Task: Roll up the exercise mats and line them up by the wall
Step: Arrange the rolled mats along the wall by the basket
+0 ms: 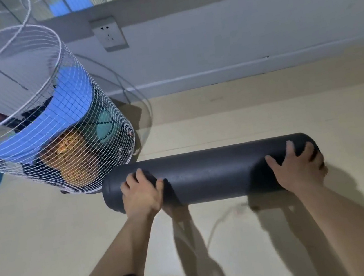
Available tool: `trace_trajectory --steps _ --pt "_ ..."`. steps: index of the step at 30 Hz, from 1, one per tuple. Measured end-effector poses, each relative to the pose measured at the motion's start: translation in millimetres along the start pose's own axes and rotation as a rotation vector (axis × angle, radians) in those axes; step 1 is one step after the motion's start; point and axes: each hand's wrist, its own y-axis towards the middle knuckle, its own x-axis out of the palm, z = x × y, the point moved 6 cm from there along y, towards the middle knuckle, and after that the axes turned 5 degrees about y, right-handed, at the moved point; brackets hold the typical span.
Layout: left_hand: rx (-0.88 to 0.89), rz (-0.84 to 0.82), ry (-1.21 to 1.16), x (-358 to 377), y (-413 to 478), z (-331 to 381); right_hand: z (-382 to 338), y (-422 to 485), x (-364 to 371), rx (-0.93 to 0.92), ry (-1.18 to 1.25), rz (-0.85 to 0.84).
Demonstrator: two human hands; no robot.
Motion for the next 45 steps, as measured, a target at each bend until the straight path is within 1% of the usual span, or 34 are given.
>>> trace_trajectory --steps 3,4,6,8,9,11,13,17,21,24,27,30,33,40,43,45 --pt "-0.21 0.114 -0.135 7 16 -38 14 11 6 0.097 0.177 0.095" --pt "-0.286 0.122 -0.198 13 20 -55 18 13 10 0.11 0.242 0.12" --pt "-0.409 0.069 -0.357 28 26 -81 25 14 14 0.101 0.328 0.162" --pt "-0.452 0.034 -0.508 41 28 -92 34 16 18 0.107 0.307 0.166" --pt "-0.462 0.046 -0.554 44 29 -95 37 17 20 0.111 0.291 0.15" --pt "-0.486 0.08 -0.593 44 30 -100 42 19 22 0.11 0.309 0.125" --pt "-0.504 0.073 -0.635 44 34 -104 44 19 22 0.112 0.358 0.131" --pt "-0.516 0.055 -0.688 53 46 -112 45 19 27 0.129 0.382 0.149" --pt "-0.512 0.082 -0.684 52 47 -113 37 20 27 0.151 0.359 0.141" --pt "-0.46 0.098 -0.792 50 52 -115 29 15 31 0.15 0.329 0.115" --pt "-0.428 0.132 -0.914 47 47 -116 25 7 34 0.137 0.347 0.136" --pt "-0.405 0.181 -0.956 48 41 -115 30 6 33 0.089 0.356 0.158" --pt "-0.386 0.199 -0.997 49 41 -112 36 8 31 0.083 0.394 0.2" --pt "-0.45 0.169 -0.966 48 44 -124 21 6 28 0.158 0.455 0.225" --pt "-0.397 0.186 -0.951 43 41 -122 26 2 29 0.155 0.431 0.197" --pt "-0.362 0.157 -0.949 43 37 -118 29 0 29 0.145 0.431 0.183"
